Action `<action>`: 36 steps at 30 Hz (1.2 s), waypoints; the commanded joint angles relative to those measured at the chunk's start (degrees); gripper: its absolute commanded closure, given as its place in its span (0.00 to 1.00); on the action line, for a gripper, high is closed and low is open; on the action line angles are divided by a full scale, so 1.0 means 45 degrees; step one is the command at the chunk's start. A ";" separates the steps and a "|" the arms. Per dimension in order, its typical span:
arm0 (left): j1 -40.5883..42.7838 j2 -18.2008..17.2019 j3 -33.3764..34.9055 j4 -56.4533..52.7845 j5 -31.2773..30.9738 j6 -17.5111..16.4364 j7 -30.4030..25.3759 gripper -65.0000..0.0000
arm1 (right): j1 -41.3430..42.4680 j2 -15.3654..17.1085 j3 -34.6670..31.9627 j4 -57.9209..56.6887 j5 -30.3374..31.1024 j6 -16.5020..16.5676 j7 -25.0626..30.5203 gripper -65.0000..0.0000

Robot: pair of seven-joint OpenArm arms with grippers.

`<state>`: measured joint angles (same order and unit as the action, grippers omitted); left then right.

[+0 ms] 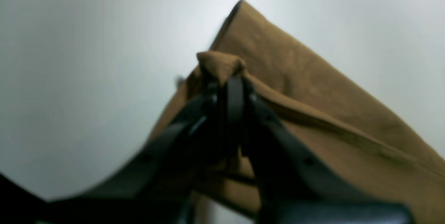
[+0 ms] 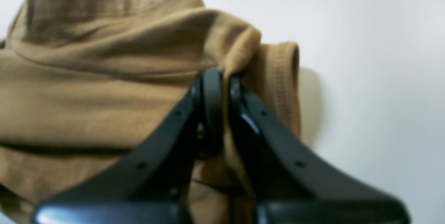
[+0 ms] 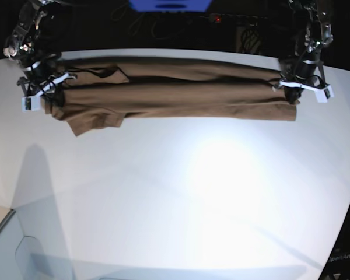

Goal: Layout the t-shirt on the table in an organized manner, then fold the t-shirt properly
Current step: 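Lift the grasped edge and fold it over onto the held edge, then release the right gripper and regrasp the folded shirt end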

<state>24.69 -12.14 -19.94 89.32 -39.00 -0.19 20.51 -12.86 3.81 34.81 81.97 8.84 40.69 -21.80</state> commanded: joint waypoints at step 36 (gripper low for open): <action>0.0013 -0.0047 0.1043 0.0108 -0.0055 0.0071 -0.0133 1.00 | 0.3064 -0.0017 0.1281 0.3420 -0.5178 -0.0153 -0.4015 0.34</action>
<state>24.27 -11.86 -14.94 89.30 -39.33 -0.21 19.40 0.03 2.96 40.56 96.25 -14.61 40.40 -40.93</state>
